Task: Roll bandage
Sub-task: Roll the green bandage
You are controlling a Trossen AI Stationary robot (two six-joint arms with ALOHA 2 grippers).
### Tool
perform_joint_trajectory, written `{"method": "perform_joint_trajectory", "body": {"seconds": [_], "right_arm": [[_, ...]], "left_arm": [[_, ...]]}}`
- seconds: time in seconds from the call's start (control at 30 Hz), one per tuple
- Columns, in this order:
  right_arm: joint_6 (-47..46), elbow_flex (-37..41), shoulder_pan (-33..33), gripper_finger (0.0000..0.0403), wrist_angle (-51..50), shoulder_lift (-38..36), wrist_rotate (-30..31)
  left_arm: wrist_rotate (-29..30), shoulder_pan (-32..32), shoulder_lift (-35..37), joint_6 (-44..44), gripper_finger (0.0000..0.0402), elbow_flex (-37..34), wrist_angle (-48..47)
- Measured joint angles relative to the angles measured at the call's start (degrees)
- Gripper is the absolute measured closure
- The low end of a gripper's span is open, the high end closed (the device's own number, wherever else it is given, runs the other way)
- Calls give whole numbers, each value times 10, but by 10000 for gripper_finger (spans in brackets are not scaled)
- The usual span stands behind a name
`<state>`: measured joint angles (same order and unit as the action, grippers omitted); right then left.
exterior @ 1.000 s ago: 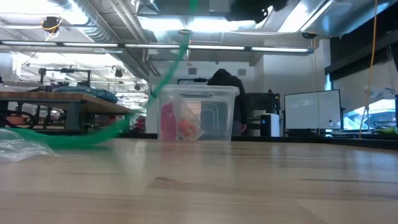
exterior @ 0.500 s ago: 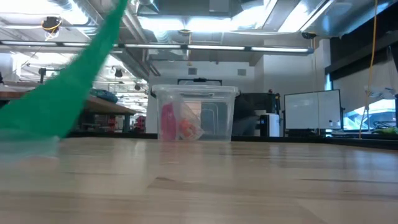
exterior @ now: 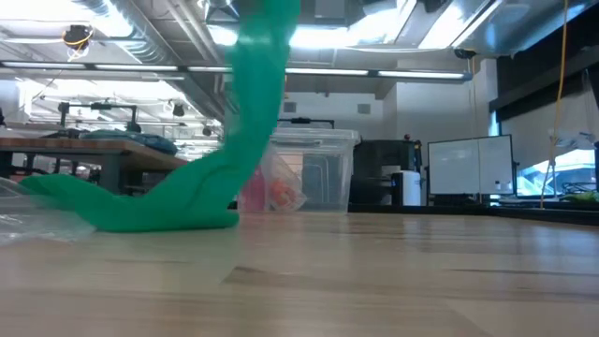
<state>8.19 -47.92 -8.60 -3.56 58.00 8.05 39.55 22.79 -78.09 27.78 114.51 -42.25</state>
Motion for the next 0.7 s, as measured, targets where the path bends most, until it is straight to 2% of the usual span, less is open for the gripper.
{"method": "perform_joint_trajectory", "body": {"seconds": [0.2, 0.33, 0.4, 0.5, 0.63, 0.7], "right_arm": [[0, 101, 0, 185, 202, 23, -1], [-3, 117, 0, 185, 236, 59, -1], [-4, 117, 0, 185, 248, 79, -1], [-18, 116, 0, 185, 290, 113, -2], [-20, 116, 0, 185, 331, 166, -11], [-20, 116, 0, 185, 361, 191, -15]], "left_arm": [[20, 13, 43, -34, 399, -127, -4], [61, 34, 80, -23, 400, -250, 48], [82, 45, 97, -14, 400, -321, 105], [83, 57, 118, 25, 400, -423, 221], [26, 66, 158, 96, 400, -530, 387], [-6, 66, 173, 116, 400, -565, 433]]}}
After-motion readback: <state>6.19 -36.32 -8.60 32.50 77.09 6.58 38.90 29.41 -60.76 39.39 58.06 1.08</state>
